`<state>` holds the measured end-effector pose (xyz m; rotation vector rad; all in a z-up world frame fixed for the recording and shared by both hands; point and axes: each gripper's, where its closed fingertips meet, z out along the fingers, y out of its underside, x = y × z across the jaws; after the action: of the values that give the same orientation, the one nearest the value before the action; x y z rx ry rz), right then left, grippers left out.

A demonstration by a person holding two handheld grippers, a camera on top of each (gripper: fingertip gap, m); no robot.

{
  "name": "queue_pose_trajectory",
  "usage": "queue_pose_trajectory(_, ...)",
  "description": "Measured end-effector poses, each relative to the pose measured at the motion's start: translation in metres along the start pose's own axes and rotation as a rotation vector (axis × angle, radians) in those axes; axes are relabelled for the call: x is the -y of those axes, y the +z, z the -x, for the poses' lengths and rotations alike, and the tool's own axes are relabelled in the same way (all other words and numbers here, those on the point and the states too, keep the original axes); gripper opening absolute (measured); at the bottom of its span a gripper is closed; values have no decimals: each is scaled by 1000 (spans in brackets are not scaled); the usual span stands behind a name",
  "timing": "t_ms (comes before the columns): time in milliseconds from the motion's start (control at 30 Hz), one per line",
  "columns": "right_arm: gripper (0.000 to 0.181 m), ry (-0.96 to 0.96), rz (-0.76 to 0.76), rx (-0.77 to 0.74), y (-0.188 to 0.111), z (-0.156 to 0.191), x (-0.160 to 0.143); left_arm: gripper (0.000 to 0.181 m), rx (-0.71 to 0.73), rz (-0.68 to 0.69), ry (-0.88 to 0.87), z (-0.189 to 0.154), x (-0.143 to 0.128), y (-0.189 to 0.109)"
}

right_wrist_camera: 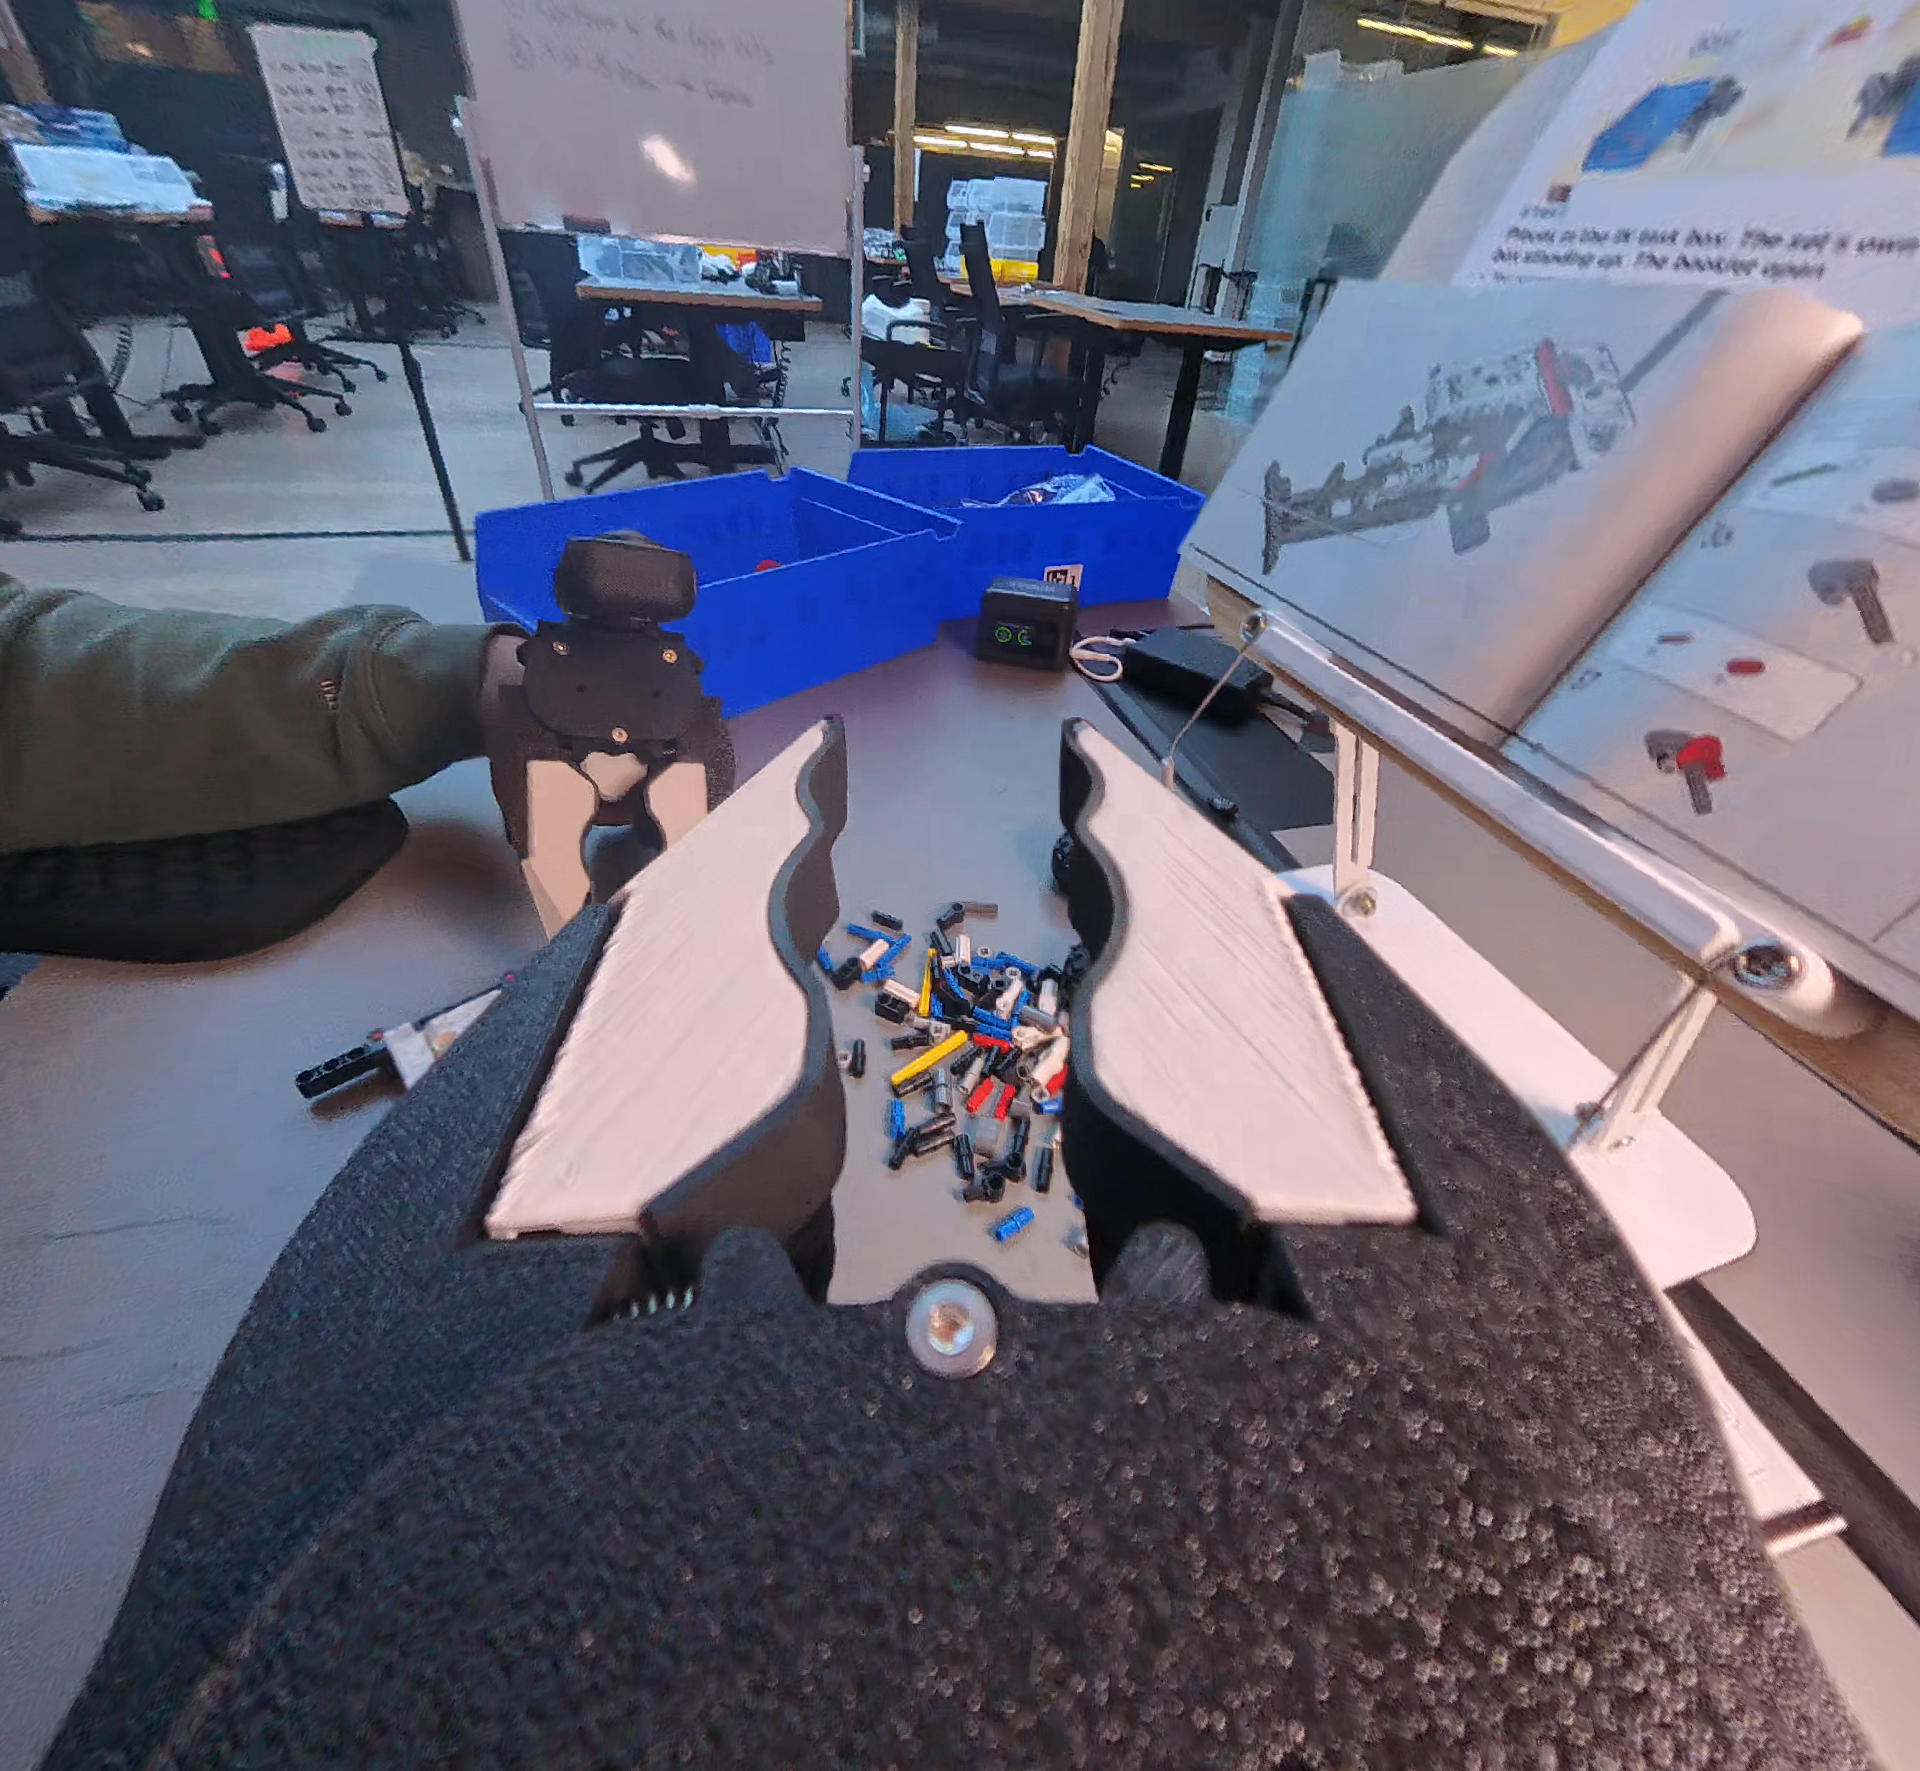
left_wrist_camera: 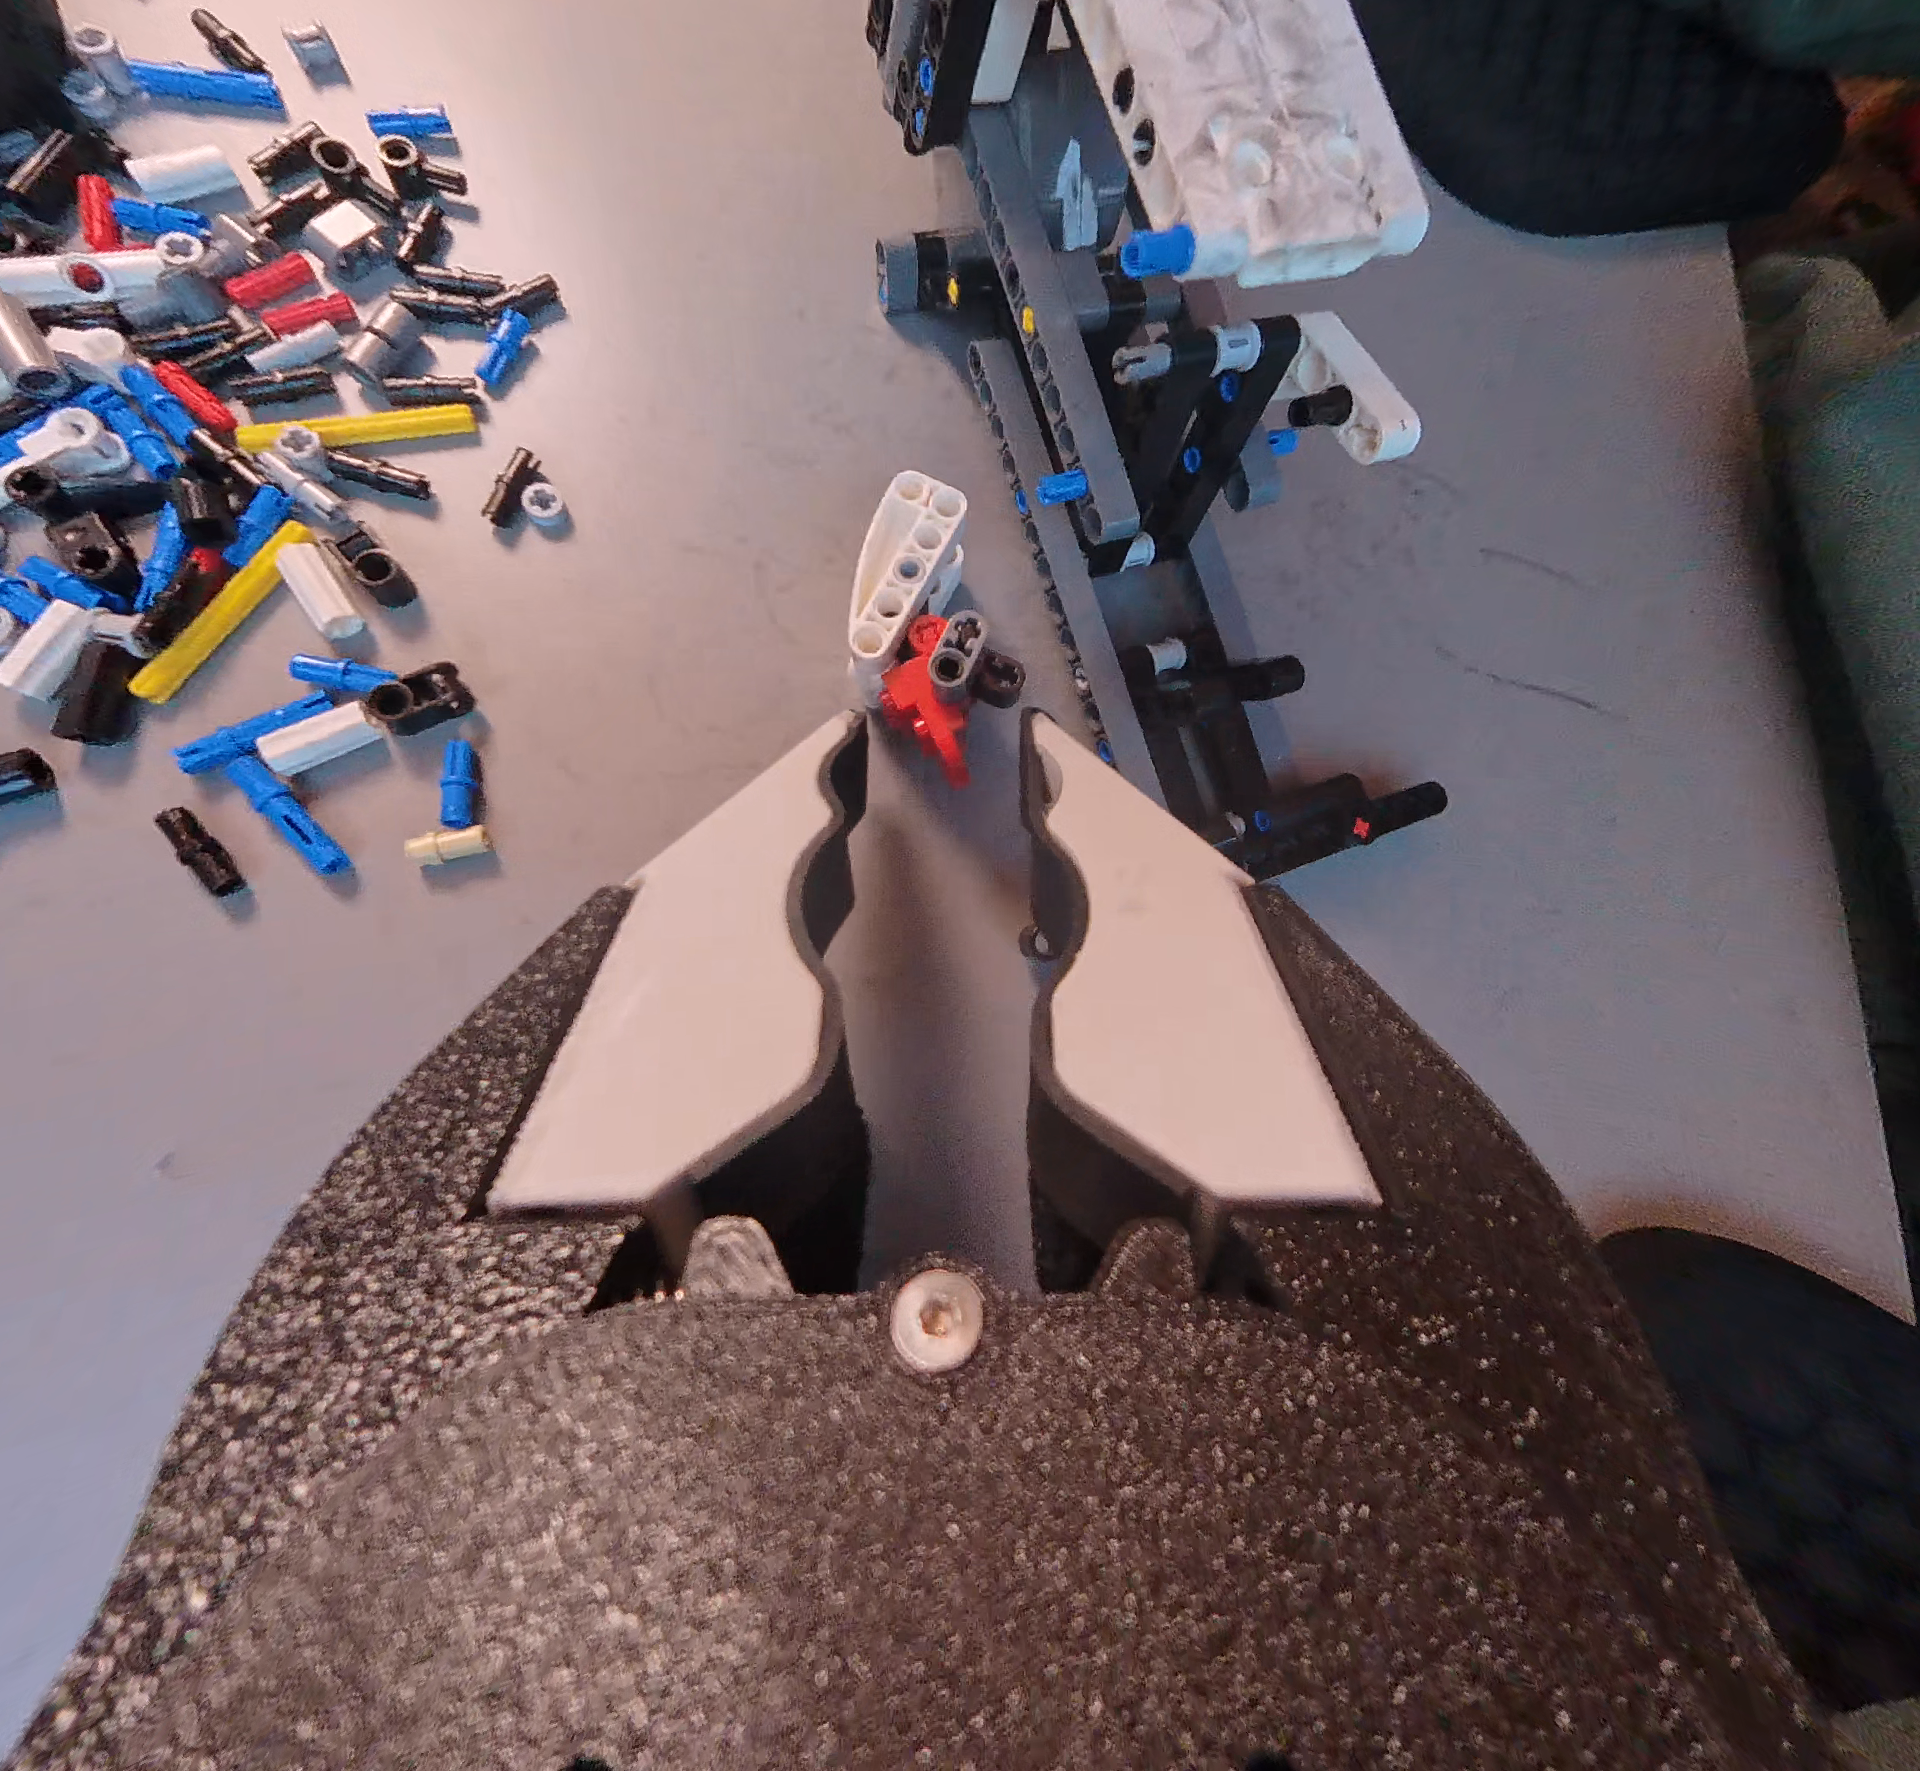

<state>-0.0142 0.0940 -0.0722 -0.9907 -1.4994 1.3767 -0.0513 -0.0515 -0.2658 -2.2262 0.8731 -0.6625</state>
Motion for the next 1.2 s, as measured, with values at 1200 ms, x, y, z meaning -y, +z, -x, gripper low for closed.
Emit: queue_pose_trajectory(1200,14,-101,411,138,75,87,-69,6,661,-296,326,16,101,-71)
